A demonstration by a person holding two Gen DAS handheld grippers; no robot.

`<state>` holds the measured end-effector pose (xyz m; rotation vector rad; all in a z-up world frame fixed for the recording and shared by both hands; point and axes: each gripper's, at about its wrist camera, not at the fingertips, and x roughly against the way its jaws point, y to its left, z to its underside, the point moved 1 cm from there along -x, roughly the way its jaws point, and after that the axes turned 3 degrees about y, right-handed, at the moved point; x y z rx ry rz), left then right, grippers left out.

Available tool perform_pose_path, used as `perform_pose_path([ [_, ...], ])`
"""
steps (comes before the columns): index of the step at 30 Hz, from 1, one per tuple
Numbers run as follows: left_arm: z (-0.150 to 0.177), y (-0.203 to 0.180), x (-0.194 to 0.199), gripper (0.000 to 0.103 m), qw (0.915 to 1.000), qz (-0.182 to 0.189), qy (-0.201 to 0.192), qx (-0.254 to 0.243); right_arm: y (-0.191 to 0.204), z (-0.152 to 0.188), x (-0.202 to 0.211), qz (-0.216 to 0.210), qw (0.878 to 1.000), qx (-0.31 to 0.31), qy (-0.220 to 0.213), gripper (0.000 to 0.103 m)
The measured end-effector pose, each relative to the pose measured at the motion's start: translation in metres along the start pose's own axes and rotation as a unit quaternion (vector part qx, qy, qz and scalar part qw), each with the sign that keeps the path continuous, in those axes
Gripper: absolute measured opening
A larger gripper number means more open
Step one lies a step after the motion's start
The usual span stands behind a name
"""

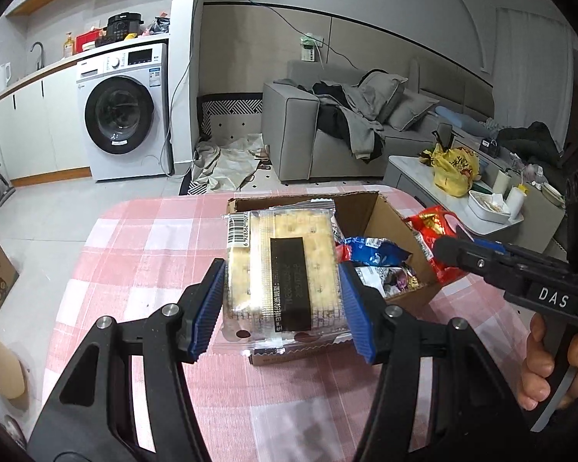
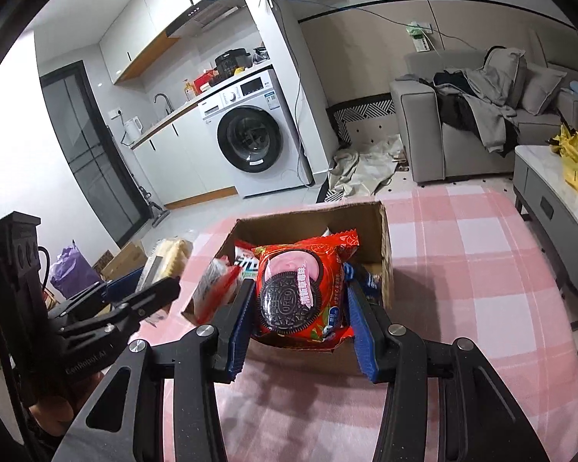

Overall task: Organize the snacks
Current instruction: 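Lift both held packs and carry them over the cardboard box, then open both tools to drop the packs into the box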

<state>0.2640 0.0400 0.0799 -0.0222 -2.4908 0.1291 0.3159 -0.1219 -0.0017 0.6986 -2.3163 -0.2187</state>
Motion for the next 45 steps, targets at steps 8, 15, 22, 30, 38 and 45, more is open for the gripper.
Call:
perform_pose_path([
  [8, -0.011, -0.002, -0.032, 0.055, 0.9999, 0.013, 0.004, -0.001, -0.01, -0.009, -0.018, -0.004, 1.0, -0.025, -0.013, 0.046],
  [15, -0.018, -0.009, -0.068, 0.055, 0.9997, 0.019, 0.018, -0.006, -0.015, -0.012, -0.039, 0.002, 0.999, -0.036, -0.016, 0.046],
  [22, -0.025, -0.014, -0.102, 0.055, 0.999, 0.021, 0.036, -0.014, -0.017, -0.015, -0.058, 0.007, 0.999, -0.045, -0.009, 0.046],
  [30, -0.023, -0.025, -0.126, 0.055, 0.9985, 0.017, 0.042, -0.03, -0.025, -0.019, -0.073, 0.019, 0.998, -0.057, -0.008, 0.046],
  [38, -0.014, -0.033, -0.146, 0.056, 0.9973, 0.004, 0.051, -0.053, -0.025, -0.022, -0.084, 0.022, 0.999, -0.046, 0.003, 0.046],
  [45, -0.009, -0.033, -0.15, 0.056, 0.9962, 0.016, 0.051, -0.069, -0.026, -0.023, -0.084, 0.009, 0.998, -0.056, 0.008, 0.046],
])
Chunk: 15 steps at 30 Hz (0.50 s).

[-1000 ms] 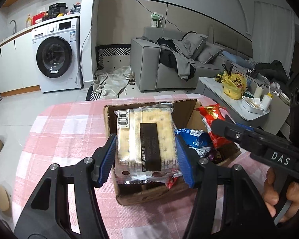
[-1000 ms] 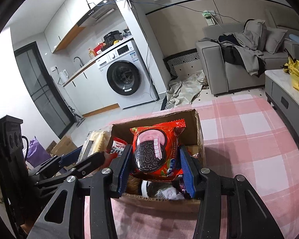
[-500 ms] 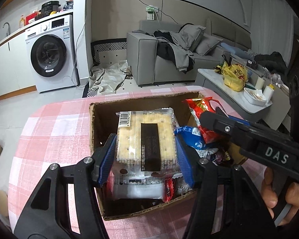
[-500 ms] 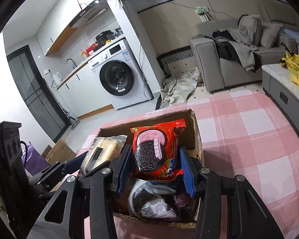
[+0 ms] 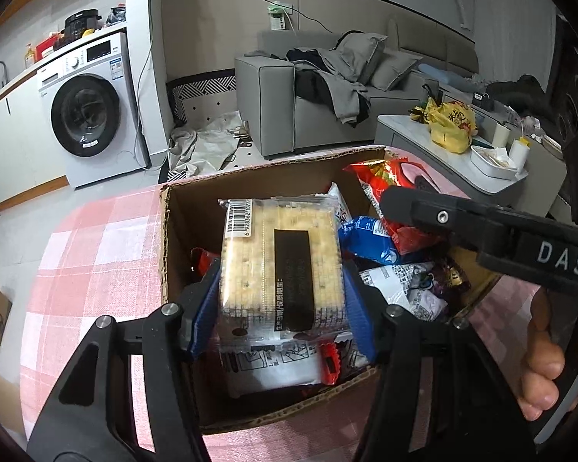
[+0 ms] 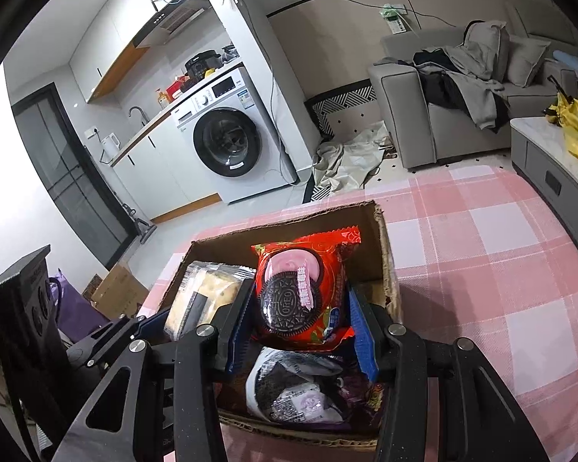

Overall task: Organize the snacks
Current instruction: 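Open both tools to drop the packs into the box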

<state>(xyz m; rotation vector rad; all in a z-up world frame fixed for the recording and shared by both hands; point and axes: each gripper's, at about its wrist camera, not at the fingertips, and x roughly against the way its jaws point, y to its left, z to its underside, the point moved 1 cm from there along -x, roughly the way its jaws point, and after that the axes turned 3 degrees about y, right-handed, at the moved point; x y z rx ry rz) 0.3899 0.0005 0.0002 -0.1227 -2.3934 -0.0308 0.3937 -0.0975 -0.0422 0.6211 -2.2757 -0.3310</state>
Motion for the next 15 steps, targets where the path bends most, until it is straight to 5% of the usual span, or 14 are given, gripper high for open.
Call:
perform_pose_path([
  [11, -0.004, 0.006, 0.001, 0.056, 0.9997, 0.018, 0.012, -0.009, 0.005, 0.003, -0.004, -0.019, 1.0, 0.007, 0.015, 0.048],
  [15, -0.007, 0.014, 0.006, 0.057, 0.9997, 0.023, 0.009, 0.008, 0.006, 0.001, 0.003, -0.02, 1.0, 0.013, 0.011, 0.067],
])
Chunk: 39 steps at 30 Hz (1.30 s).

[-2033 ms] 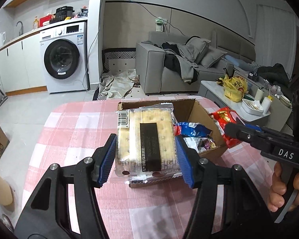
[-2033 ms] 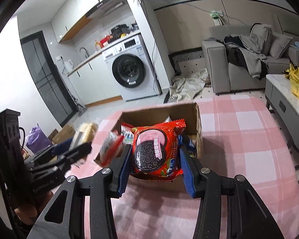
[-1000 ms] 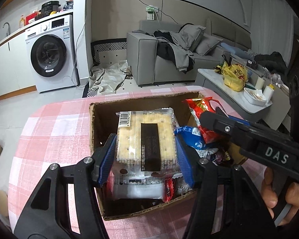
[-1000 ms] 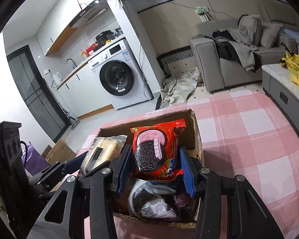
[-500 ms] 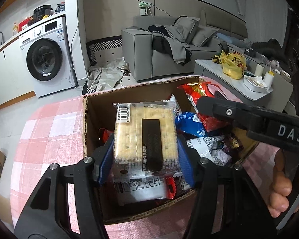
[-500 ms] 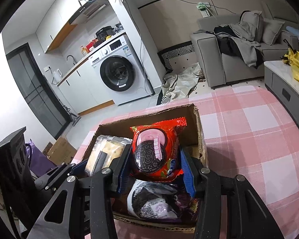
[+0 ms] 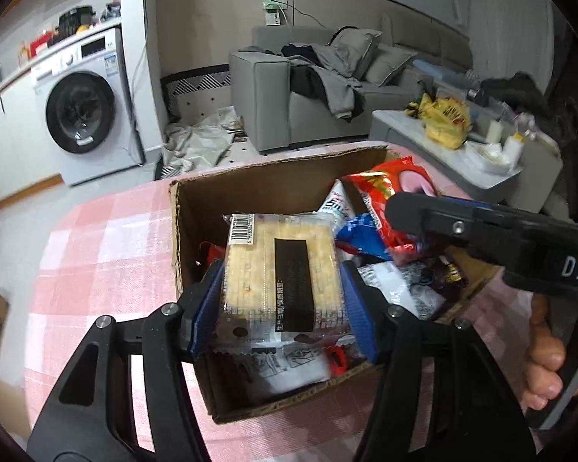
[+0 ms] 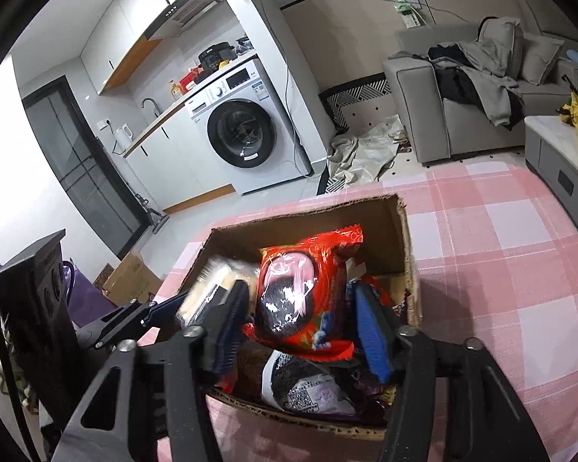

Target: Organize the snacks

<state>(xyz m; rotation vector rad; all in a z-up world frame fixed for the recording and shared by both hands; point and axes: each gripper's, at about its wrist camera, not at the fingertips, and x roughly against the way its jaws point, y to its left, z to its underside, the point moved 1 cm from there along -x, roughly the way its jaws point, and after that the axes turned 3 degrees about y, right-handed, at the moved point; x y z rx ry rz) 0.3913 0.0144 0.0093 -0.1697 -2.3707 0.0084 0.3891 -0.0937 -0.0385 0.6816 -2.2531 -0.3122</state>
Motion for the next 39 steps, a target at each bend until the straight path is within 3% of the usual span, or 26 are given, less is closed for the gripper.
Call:
perform_pose_path([
  [2, 0.0, 0.003, 0.006, 0.057, 0.9999, 0.011, -0.004, 0.012, 0.001, 0.001, 0.008, -0.004, 1.0, 0.005, -0.008, 0.072],
  [4, -0.001, 0.004, 0.011, 0.061, 0.9999, -0.005, -0.006, 0.013, 0.002, 0.001, 0.016, -0.006, 1.0, 0.014, -0.013, 0.081],
  [10, 0.005, 0.007, 0.038, 0.082, 0.9993, -0.008, -0.025, 0.028, 0.005, 0.004, 0.039, -0.004, 0.999, 0.03, -0.023, 0.098],
  [13, 0.011, 0.006, 0.052, 0.085, 0.999, -0.01, -0.027, 0.034, 0.005, 0.009, 0.051, 0.003, 0.999, 0.037, -0.027, 0.101],
  [17, 0.026, 0.007, 0.073, 0.102, 0.9981, -0.018, -0.038, 0.045, 0.003, 0.019, 0.064, 0.003, 0.999, 0.038, -0.036, 0.102],
  [32, 0.087, 0.006, 0.145, 0.102, 0.9947, -0.057, -0.072, 0.047, 0.013, 0.065, 0.099, -0.004, 0.992, 0.096, -0.082, 0.103],
  [39, 0.12, 0.007, 0.152, 0.102, 0.9919, -0.065, -0.093, 0.057, 0.007, 0.092, 0.102, -0.018, 0.99, 0.1, -0.096, 0.103],
])
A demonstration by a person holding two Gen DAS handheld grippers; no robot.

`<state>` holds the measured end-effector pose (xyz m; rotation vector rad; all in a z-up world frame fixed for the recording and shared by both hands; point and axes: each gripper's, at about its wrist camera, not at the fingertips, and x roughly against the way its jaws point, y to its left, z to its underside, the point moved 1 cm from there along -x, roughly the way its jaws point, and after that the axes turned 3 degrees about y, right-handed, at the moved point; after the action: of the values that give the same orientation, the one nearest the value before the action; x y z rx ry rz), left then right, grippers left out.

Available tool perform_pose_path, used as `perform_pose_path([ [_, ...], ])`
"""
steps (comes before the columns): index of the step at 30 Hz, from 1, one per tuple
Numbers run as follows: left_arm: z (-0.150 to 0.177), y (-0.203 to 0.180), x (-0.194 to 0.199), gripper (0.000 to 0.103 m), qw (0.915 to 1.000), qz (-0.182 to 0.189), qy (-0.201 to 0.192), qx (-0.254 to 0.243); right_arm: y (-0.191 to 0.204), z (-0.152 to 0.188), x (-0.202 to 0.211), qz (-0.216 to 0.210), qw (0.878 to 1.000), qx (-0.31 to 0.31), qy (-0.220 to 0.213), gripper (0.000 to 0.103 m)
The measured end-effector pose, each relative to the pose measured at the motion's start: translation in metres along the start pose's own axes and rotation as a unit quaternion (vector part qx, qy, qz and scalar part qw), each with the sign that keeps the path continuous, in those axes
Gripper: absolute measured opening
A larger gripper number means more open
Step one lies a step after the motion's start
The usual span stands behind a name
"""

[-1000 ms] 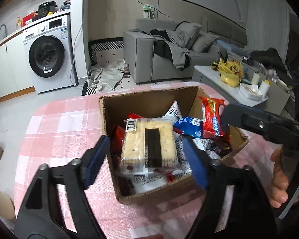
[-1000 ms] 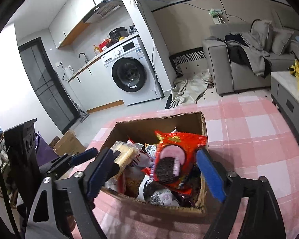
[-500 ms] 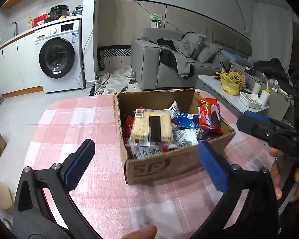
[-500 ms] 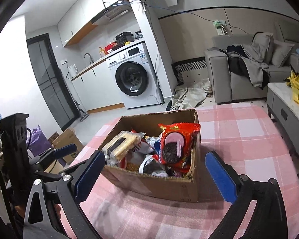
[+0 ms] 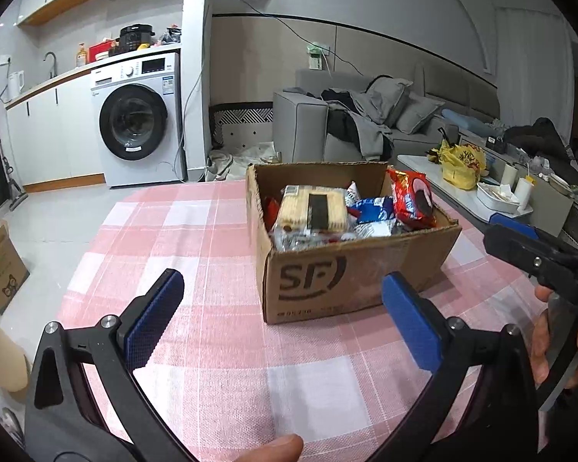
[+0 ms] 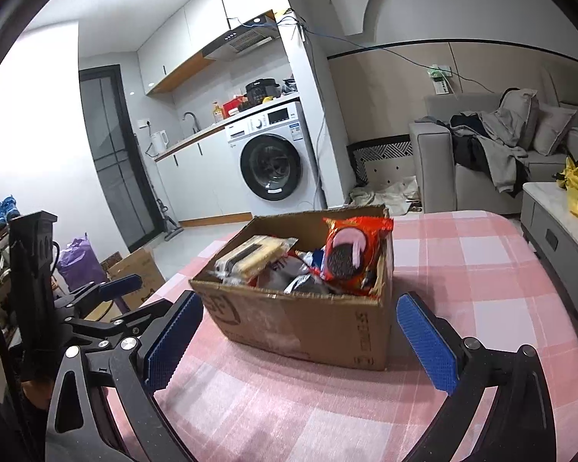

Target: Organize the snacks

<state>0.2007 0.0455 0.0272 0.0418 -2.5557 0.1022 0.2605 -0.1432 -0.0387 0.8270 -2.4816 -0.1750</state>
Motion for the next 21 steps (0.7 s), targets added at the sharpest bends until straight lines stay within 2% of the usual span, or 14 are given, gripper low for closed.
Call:
perform_pose_path([
  [10, 0.023, 0.006, -0.014, 0.102, 0.9996, -0.016, -0.021, 0.01, 0.007, 0.03, -0.004, 0.017, 0.999, 0.029, -0.009, 0.103],
  [21, 0.027, 0.007, -0.017, 0.102, 0.9989, -0.016, -0.043, 0.012, 0.008, 0.037, -0.003, 0.034, 0.998, 0.043, -0.023, 0.103],
])
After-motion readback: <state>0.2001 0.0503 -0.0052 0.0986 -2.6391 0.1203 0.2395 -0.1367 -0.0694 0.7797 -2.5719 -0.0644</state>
